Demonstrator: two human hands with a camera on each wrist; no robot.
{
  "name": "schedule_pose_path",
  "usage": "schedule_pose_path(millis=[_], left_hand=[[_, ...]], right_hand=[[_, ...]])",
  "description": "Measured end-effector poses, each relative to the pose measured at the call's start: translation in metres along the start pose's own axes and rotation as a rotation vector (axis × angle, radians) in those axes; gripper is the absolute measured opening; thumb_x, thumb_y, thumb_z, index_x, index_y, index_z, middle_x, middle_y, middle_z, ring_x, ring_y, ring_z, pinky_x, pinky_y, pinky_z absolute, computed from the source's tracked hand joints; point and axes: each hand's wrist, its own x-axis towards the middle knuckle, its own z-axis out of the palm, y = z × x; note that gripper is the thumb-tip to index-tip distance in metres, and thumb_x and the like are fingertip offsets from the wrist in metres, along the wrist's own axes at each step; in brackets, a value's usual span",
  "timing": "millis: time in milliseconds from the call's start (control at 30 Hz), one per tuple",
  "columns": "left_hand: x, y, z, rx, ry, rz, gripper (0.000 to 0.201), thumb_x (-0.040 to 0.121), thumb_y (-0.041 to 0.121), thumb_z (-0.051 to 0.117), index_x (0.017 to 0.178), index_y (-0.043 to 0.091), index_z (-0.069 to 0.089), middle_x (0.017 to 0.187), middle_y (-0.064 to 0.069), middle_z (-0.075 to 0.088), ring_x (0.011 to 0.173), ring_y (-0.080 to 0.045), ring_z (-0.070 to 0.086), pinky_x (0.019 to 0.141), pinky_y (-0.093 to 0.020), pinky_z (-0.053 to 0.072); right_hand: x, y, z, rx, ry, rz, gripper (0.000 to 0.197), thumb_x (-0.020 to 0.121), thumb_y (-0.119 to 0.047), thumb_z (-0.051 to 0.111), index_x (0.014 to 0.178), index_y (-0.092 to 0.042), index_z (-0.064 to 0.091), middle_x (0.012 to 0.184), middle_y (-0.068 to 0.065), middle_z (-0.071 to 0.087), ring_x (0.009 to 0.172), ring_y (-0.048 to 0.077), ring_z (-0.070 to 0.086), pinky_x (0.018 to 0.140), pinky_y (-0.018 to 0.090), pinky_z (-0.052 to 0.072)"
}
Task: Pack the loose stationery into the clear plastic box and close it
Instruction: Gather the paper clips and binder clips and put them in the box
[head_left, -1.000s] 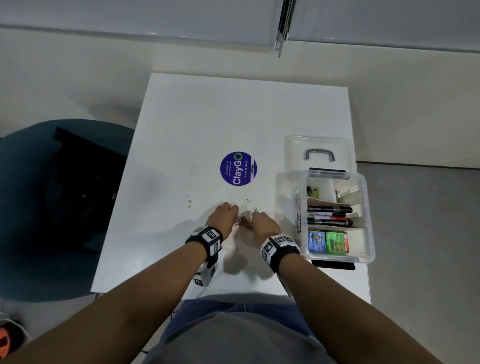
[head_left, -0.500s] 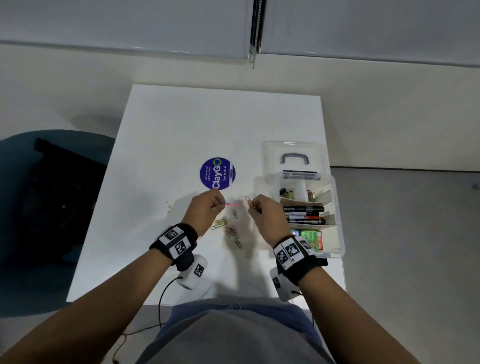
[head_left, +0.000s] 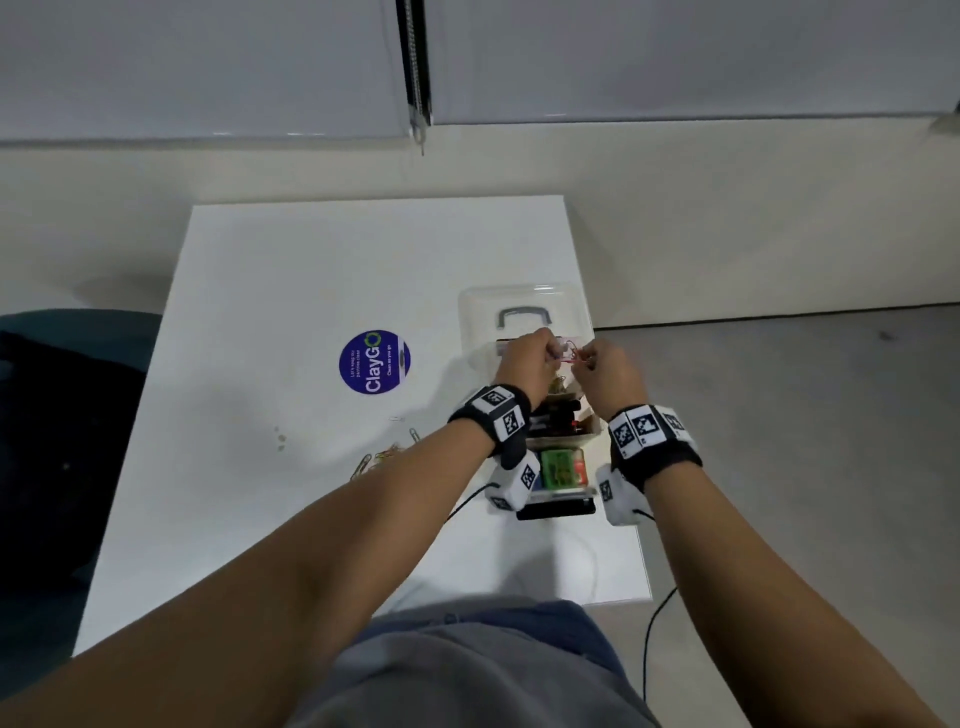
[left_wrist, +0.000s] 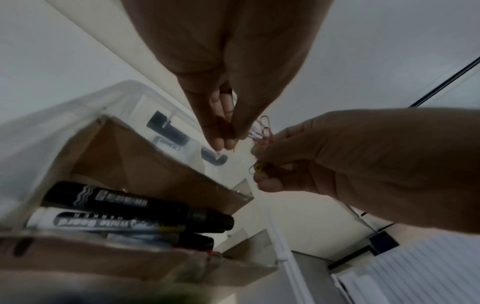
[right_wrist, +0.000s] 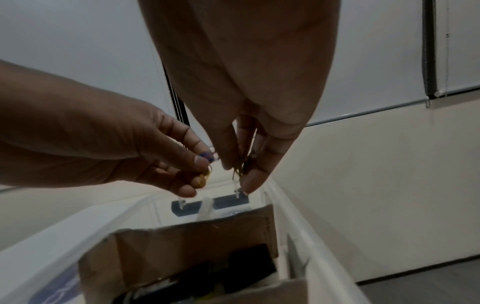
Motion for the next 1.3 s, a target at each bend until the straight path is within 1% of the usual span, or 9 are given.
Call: schedule_pose_path(millis=[167, 333, 467, 567, 700, 800, 933, 1133, 1300], left_hand=[[0.000, -0.008, 0.001, 0.037, -0.054, -0.020, 0.030, 0.089, -0.007, 0.048, 0.111, 0.005, 0.065, 0.112, -0.012, 0.068, 0.101, -0.023, 0.063, 0.088, -0.024, 0.047], [-0.014, -0.043, -0.044, 0.022, 0.087, -0.001, 0.023, 0.090, 0.000, 0.052, 0.104, 0.012, 0.067, 0.105, -0.004, 0.069, 0.091, -0.016, 0.064, 0.084, -0.023, 0.051], [-0.024, -0.101, -0.081, 0.146, 0.135, -0.114, 0.032, 0.092, -0.003, 0.045, 0.112, 0.012, 0.064, 0.114, -0.007, 0.065, 0.102, -0.020, 0.063, 0.091, -0.031, 0.051], [-0.039, -0.147, -0.092, 0.395, -0.100, -0.164, 0.053, 0.089, -0.011, 0.042, 0.135, 0.013, 0.051, 0.139, -0.009, 0.051, 0.124, -0.024, 0.053, 0.103, -0.034, 0.044], [-0.065, -0.191, -0.096, 0.729, -0.492, -0.083, 0.071, 0.090, -0.007, 0.048, 0.153, 0.012, 0.021, 0.163, -0.006, 0.008, 0.150, -0.020, 0.016, 0.118, -0.031, 0.025], [-0.089, -0.204, -0.105, 0.763, -0.512, -0.021, 0.073, 0.089, -0.010, 0.045, 0.154, 0.012, 0.021, 0.164, -0.002, 0.005, 0.150, -0.018, 0.015, 0.117, -0.033, 0.029], [-0.126, -0.224, -0.117, 0.616, -0.451, -0.003, 0.064, 0.089, -0.008, 0.044, 0.148, 0.018, 0.037, 0.160, 0.002, 0.025, 0.144, -0.018, 0.033, 0.116, -0.031, 0.032], [-0.146, -0.244, -0.136, 0.600, -0.171, -0.327, 0.056, 0.084, 0.021, 0.071, 0.133, 0.013, 0.045, 0.130, -0.010, 0.044, 0.119, -0.028, 0.049, 0.100, -0.038, 0.045], [-0.141, -0.250, -0.132, 0.525, -0.163, -0.332, 0.024, 0.089, 0.013, 0.063, 0.112, 0.011, 0.054, 0.116, -0.009, 0.051, 0.105, -0.029, 0.055, 0.085, -0.037, 0.047]], right_hand=[[0.004, 0.009, -0.002, -0.050, -0.078, 0.018, 0.037, 0.090, -0.010, 0.058, 0.127, -0.011, 0.056, 0.122, 0.011, 0.062, 0.108, 0.027, 0.061, 0.089, 0.033, 0.047], [-0.020, -0.017, 0.009, 0.040, -0.055, -0.116, 0.031, 0.090, -0.011, 0.058, 0.120, -0.013, 0.061, 0.115, 0.008, 0.064, 0.103, 0.023, 0.062, 0.084, 0.026, 0.045], [-0.048, -0.061, 0.044, 0.074, -0.168, -0.295, 0.030, 0.091, -0.011, 0.058, 0.120, -0.010, 0.064, 0.115, 0.010, 0.065, 0.101, 0.023, 0.064, 0.092, 0.033, 0.051], [-0.070, -0.086, 0.085, -0.057, -0.321, -0.385, 0.029, 0.091, -0.008, 0.054, 0.118, -0.009, 0.063, 0.114, 0.014, 0.063, 0.106, 0.028, 0.061, 0.092, 0.036, 0.049], [-0.100, -0.102, 0.131, -0.367, -0.550, -0.402, 0.030, 0.095, -0.008, 0.042, 0.123, -0.005, 0.053, 0.119, 0.018, 0.058, 0.112, 0.035, 0.058, 0.088, 0.040, 0.047], [-0.110, -0.094, 0.156, -0.415, -0.686, -0.287, 0.038, 0.099, -0.011, 0.040, 0.136, -0.005, 0.043, 0.130, 0.021, 0.052, 0.120, 0.037, 0.055, 0.095, 0.041, 0.045], [-0.113, -0.080, 0.182, -0.430, -0.730, -0.210, 0.041, 0.096, -0.009, 0.045, 0.136, -0.002, 0.038, 0.133, 0.022, 0.047, 0.120, 0.038, 0.055, 0.096, 0.041, 0.046], [-0.103, -0.075, 0.203, -0.434, -0.564, -0.241, 0.048, 0.090, 0.001, 0.046, 0.136, -0.006, 0.036, 0.131, 0.018, 0.046, 0.113, 0.034, 0.057, 0.090, 0.040, 0.049], [-0.091, -0.086, 0.209, -0.429, -0.431, -0.215, 0.068, 0.076, 0.007, 0.056, 0.136, -0.014, 0.031, 0.133, 0.014, 0.033, 0.119, 0.033, 0.043, 0.082, 0.042, 0.052]])
